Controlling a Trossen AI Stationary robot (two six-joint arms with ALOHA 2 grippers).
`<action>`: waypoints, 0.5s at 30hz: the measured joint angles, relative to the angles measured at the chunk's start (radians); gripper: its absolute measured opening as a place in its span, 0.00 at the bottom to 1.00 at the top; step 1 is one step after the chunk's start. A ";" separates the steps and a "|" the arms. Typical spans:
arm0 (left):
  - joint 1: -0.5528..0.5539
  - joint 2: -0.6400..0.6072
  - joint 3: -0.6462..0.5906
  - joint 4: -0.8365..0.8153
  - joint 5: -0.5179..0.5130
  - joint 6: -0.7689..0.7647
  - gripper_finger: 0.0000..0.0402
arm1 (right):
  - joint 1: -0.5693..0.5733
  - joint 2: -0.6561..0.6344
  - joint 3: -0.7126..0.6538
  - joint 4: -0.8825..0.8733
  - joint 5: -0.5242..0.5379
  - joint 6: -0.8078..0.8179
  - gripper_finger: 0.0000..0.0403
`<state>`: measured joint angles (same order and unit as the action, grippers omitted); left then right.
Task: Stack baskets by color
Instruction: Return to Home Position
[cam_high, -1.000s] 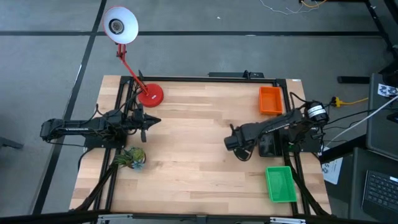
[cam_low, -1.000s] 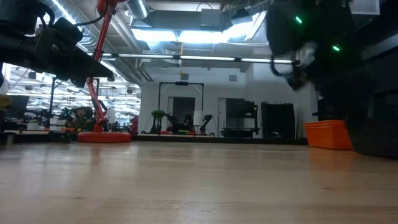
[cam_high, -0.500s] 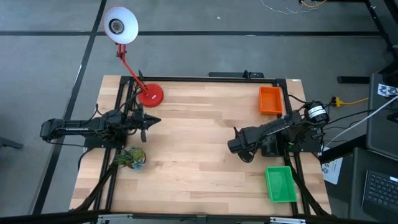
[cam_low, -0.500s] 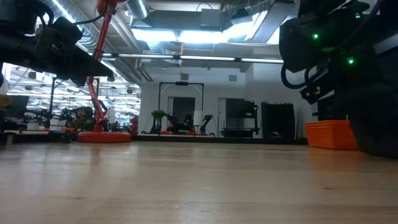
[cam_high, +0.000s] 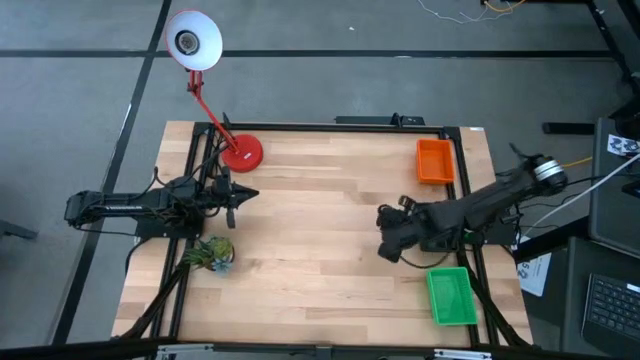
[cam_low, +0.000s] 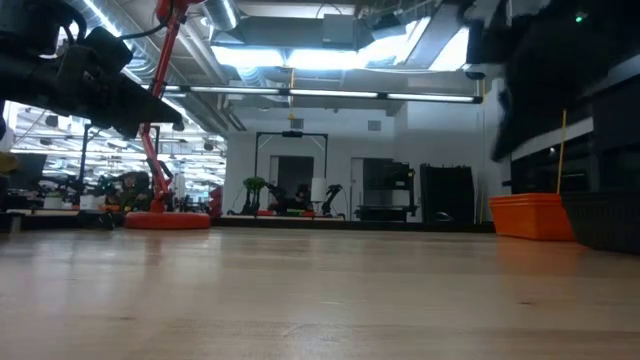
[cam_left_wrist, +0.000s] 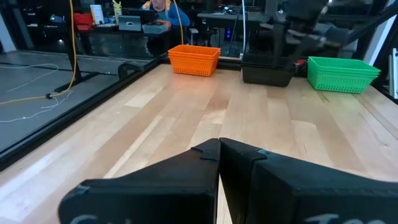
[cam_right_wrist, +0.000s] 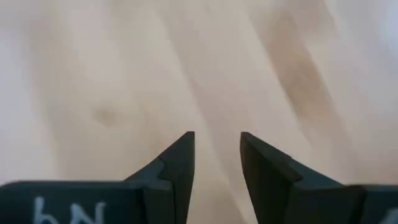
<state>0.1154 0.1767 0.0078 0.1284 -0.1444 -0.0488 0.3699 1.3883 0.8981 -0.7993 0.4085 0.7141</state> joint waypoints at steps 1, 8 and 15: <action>0.000 0.000 0.000 0.000 0.000 0.003 0.00 | 0.004 -0.043 -0.049 0.116 -0.002 -0.039 0.32; 0.000 0.000 0.000 -0.002 -0.012 0.033 0.00 | -0.023 -0.282 -0.457 0.964 -0.158 -0.432 0.32; 0.000 0.000 0.000 -0.006 -0.011 0.033 0.00 | -0.084 -0.458 -0.640 1.097 -0.174 -0.601 0.32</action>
<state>0.1156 0.1765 0.0078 0.1223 -0.1558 -0.0154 0.2856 0.9306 0.2584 0.2972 0.2346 0.1132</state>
